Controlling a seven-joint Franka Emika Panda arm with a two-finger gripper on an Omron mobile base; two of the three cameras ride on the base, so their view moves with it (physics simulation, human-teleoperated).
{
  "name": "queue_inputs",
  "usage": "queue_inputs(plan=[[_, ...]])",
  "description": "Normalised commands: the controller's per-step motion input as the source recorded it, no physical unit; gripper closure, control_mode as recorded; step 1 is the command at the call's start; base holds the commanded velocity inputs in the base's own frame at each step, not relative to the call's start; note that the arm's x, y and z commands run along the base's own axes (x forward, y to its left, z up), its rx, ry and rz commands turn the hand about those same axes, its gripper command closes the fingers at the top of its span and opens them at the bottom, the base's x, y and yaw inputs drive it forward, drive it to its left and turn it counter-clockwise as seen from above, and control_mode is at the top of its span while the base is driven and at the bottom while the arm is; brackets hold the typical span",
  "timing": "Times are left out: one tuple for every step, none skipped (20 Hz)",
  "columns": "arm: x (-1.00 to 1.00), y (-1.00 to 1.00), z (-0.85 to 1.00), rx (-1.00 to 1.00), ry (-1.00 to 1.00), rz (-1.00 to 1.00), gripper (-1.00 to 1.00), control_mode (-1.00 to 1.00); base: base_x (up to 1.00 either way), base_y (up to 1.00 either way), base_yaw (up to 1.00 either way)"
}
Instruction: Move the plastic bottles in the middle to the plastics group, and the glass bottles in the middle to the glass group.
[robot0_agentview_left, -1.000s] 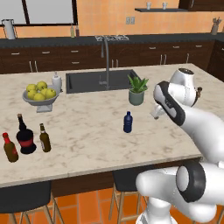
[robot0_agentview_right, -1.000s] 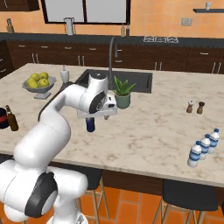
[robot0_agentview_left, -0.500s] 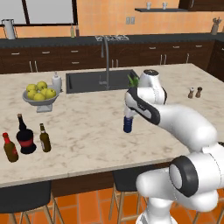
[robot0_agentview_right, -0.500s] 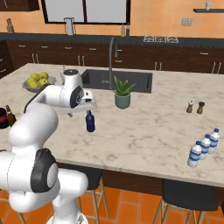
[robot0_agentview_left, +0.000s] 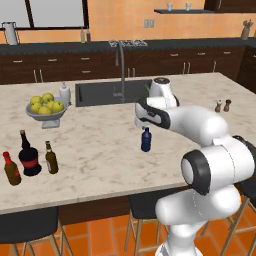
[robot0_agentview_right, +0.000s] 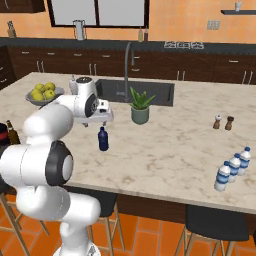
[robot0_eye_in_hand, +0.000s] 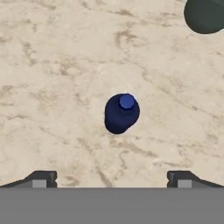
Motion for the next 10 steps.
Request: queue_inputs(plan=[[0.41,0.06,-0.35,0.0,0.0,-0.09,-1.0,-1.0,0.0,0.0,0.0],[0.37,0.0,-0.41,0.0,0.0,-0.08,-1.0,-1.0,0.0,0.0,0.0],[0.37,0.0,-0.59,0.01,0.0,-0.04,-1.0,-1.0,0.0,0.0,0.0],[0.4,0.0,-0.67,0.05,-0.01,-0.03,-1.0,-1.0,0.0,0.0,0.0],[0.42,0.0,-0.64,0.04,-0.01,-0.02,-1.0,-1.0,0.0,0.0,0.0],[0.39,0.0,-0.56,0.02,0.0,-0.02,-1.0,-1.0,0.0,0.0,0.0],[0.38,0.0,-0.4,0.01,0.0,-0.02,-1.0,-1.0,0.0,0.0,0.0],[0.38,0.0,-0.32,0.0,0.0,-0.02,-1.0,-1.0,0.0,0.0,0.0],[0.29,0.0,-0.15,0.0,0.0,-0.01,-1.0,-1.0,0.0,0.0,0.0],[0.21,0.0,-0.04,0.0,0.0,0.0,-1.0,-1.0,0.0,0.0,0.0]])
